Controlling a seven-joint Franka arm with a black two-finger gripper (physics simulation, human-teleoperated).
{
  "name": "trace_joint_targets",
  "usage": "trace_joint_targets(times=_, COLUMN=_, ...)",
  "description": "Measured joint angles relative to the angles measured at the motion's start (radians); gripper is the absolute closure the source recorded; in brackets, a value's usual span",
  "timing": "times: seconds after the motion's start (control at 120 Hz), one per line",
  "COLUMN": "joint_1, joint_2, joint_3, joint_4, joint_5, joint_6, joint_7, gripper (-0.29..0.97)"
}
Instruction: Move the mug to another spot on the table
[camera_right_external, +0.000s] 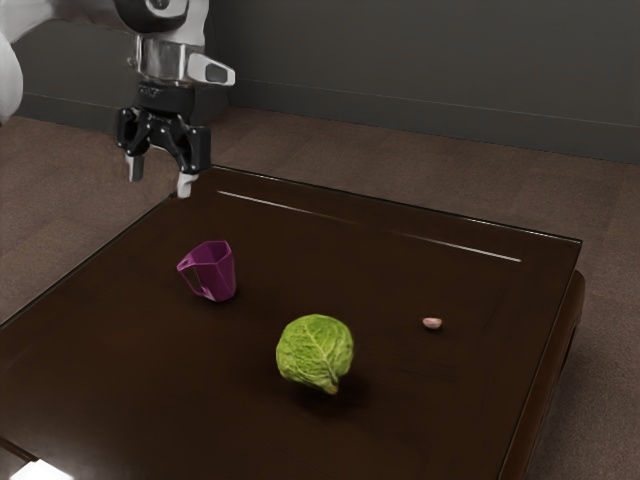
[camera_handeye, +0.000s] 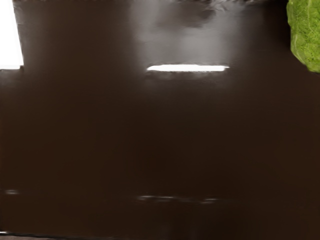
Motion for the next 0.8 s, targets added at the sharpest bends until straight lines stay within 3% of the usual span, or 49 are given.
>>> trace_joint_targets(times=0.108, joint_1=0.006, joint_2=0.011, joint_3=0.010, joint_4=-0.007, joint_5=0.000, joint_6=0.215, joint_7=0.013, gripper=0.02)
trace_joint_targets(times=0.25, joint_1=0.197, joint_2=0.095, joint_3=0.007, joint_4=0.050, joint_5=-0.004, joint_6=0.403, joint_7=0.164, gripper=0.02)
trace_joint_targets(times=0.333, joint_1=0.240, joint_2=0.087, joint_3=0.009, joint_4=0.029, joint_5=0.000, joint_6=0.491, joint_7=0.263, gripper=0.02)
trace_joint_targets(times=0.583, joint_1=0.261, joint_2=0.087, joint_3=0.009, joint_4=-0.006, joint_5=-0.008, joint_6=0.632, joint_7=0.523, gripper=0.02)
trace_joint_targets(times=0.667, joint_1=0.281, joint_2=0.122, joint_3=0.011, joint_4=-0.016, joint_5=-0.049, joint_6=0.659, joint_7=0.645, gripper=0.02)
trace_joint_targets(times=0.8, joint_1=0.294, joint_2=0.154, joint_3=0.013, joint_4=-0.155, joint_5=-0.116, joint_6=0.736, joint_7=0.830, gripper=0.02)
